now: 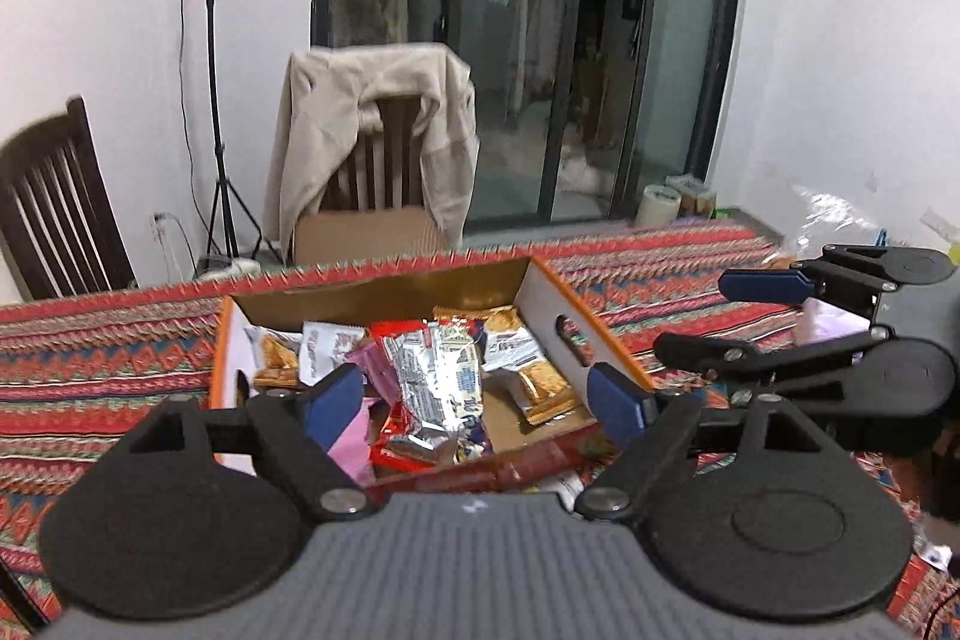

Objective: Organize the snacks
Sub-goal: 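Move both tools back toward the snack pile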

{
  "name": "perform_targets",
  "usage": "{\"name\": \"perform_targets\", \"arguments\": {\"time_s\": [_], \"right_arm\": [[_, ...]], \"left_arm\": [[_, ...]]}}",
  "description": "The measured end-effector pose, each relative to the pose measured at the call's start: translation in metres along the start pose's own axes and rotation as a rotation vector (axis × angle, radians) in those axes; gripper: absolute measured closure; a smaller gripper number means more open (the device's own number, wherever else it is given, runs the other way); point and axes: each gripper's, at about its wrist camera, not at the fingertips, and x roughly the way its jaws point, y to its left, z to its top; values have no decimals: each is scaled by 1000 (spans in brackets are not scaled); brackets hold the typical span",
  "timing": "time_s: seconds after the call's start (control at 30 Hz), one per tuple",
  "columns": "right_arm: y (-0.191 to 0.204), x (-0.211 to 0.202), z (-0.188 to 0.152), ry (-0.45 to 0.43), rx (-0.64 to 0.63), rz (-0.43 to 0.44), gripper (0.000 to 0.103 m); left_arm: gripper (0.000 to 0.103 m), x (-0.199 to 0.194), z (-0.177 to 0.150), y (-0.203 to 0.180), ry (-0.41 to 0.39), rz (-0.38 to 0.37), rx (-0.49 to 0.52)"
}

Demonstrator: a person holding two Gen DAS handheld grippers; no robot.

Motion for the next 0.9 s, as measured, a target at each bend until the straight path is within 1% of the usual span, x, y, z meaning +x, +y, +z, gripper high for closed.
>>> {"name": "perform_targets", "arguments": {"time_s": [0.1, 0.17, 0.23, 0.33, 0.43, 0.53, 0.63, 0.77, 0.9], "right_arm": [[1, -39, -5, -43, 3, 3, 39], [4, -65, -11, -71, 7, 8, 33], [8, -91, -21, -94, 10, 15, 31], [16, -127, -39, -123, 9, 27, 30], [29, -165, -61, -159, 12, 50, 24], [42, -200, -83, -194, 19, 67, 22], [55, -230, -104, -216, 23, 79, 20], [70, -264, -133, -244, 42, 93, 15], [84, -282, -162, -247, 53, 85, 15]], "left_arm": [[16, -42, -16, -4, -51, -5, 10], [14, -70, -30, -9, -83, -5, 22], [9, -96, -49, -13, -116, 3, 44], [7, -131, -78, -21, -159, 33, 93], [4, -164, -107, -29, -209, 61, 121], [1, -197, -136, -36, -270, 100, 123], [0, -225, -164, -41, -311, 133, 103], [0, -245, -198, -43, -309, 163, 53], [0, -254, -232, -48, -256, 158, 15]]}}
